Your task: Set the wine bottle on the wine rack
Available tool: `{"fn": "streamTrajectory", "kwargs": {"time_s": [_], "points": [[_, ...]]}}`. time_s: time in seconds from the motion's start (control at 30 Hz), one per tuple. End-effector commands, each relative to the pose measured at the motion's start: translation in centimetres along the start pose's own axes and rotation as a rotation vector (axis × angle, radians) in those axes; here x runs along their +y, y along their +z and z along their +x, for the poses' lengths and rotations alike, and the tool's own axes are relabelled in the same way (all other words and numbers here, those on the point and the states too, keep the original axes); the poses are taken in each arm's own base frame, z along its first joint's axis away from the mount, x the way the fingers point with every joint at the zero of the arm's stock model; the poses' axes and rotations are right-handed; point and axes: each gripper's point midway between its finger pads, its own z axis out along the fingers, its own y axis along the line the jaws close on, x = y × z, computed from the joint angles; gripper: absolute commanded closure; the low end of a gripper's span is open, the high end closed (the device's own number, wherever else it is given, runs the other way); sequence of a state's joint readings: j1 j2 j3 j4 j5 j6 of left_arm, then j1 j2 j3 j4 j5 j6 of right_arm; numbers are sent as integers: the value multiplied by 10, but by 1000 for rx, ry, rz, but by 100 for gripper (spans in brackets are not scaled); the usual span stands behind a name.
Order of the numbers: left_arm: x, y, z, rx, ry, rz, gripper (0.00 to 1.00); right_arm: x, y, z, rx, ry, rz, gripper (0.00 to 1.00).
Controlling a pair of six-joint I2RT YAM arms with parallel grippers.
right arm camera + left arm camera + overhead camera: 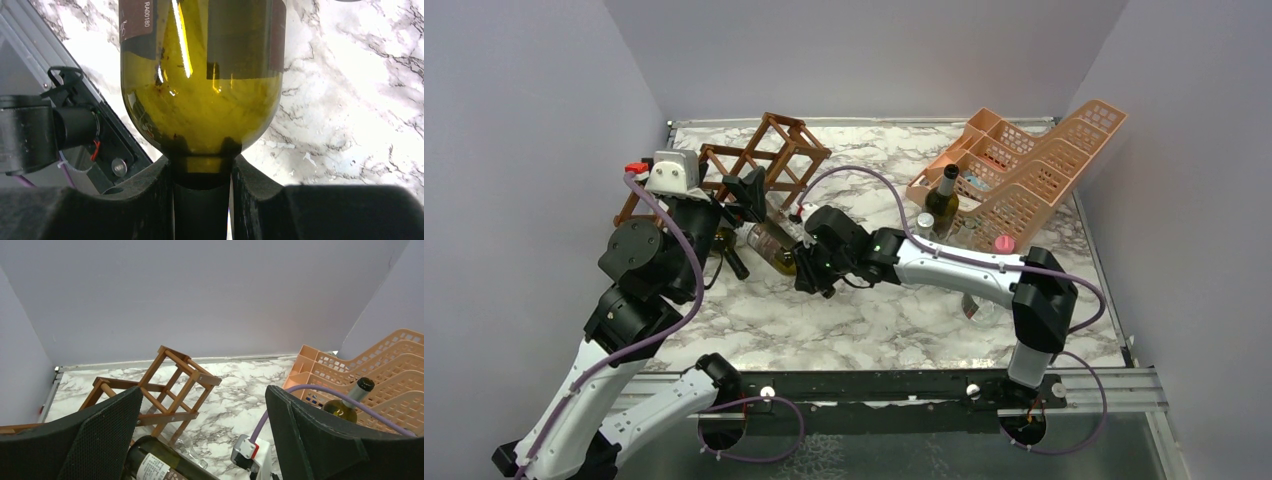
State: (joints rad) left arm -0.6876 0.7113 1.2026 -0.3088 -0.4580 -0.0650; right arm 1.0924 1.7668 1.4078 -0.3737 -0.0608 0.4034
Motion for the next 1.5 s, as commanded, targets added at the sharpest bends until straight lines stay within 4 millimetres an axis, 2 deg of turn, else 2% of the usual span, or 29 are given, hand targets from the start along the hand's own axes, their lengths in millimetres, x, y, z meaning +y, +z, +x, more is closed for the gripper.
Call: {"fn": "streamTrajectory", "kwargs": {"time_s": [0.0,0.3,0.67,1.13,1.47], "points": [[4,-5,5,17,12,-5,1,27,-5,-66,-209,15,-56,99],[2,-7,8,25,14,9,1,16,12,-78,-259,86,40,99],[-2,-6,11,38,22,29,1,22,43,-100,-283,81,39,99],[-5,-5,12,53,29,46,1,17,70,-131,-277,66,63,77],[-8,-4,11,57,33,60,1,10,80,-139,-233,39,41,70]]}}
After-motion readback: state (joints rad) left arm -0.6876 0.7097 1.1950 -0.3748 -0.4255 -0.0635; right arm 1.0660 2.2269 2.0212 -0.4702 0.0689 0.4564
